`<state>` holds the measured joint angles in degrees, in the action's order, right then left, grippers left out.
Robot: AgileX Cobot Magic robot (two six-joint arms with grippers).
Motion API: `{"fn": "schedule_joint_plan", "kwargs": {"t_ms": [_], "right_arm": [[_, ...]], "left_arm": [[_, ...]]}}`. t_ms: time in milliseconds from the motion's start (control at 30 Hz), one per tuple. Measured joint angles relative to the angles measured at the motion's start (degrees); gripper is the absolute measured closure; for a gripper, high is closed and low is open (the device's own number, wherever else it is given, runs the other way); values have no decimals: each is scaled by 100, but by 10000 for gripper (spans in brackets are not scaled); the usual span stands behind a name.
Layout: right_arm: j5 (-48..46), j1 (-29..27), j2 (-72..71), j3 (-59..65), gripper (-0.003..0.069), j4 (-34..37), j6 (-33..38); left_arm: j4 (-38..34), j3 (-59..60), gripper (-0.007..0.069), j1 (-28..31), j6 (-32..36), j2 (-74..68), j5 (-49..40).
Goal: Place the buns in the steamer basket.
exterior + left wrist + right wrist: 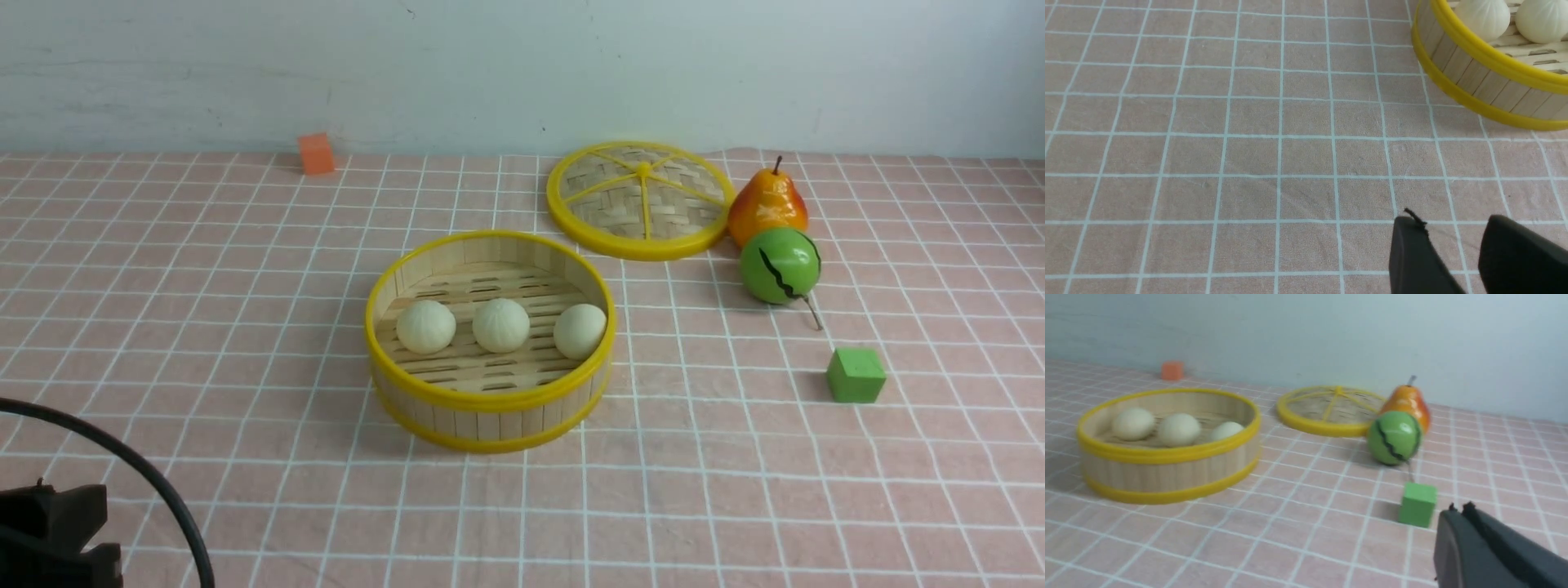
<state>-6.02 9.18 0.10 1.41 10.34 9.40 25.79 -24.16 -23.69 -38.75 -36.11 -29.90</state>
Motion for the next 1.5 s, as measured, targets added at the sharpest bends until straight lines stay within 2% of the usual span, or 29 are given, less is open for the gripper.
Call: {"fn": "schedule_joint_plan", "kwargs": {"t_ms": [100, 300, 1100, 1267, 1333, 1400, 1500], "right_arm": [[-811, -580, -61, 0, 670, -117, -328], [-1529, -742, -66, -33, 670, -227, -453], [-1614, -742, -66, -51, 647, -199, -453], [-1625, -742, -66, -51, 637, -199, -453], [-1625, -742, -66, -51, 636, -199, -453], [-1625, -742, -66, -51, 632, -199, -453], [-1625, -742, -66, -51, 628, -199, -453]], "left_arm": [[8, 0, 386, 0, 0, 0, 1], [8, 0, 386, 0, 0, 0, 1], [14, 22, 386, 0, -6, 9, 7], [306, 634, 386, 130, 1, 870, 48], [367, 886, 389, 255, 1, 1221, 197], [357, 1480, 423, 618, 1, 1928, 906], [12, 2134, 526, 1148, 34, 2762, 1885]]}}
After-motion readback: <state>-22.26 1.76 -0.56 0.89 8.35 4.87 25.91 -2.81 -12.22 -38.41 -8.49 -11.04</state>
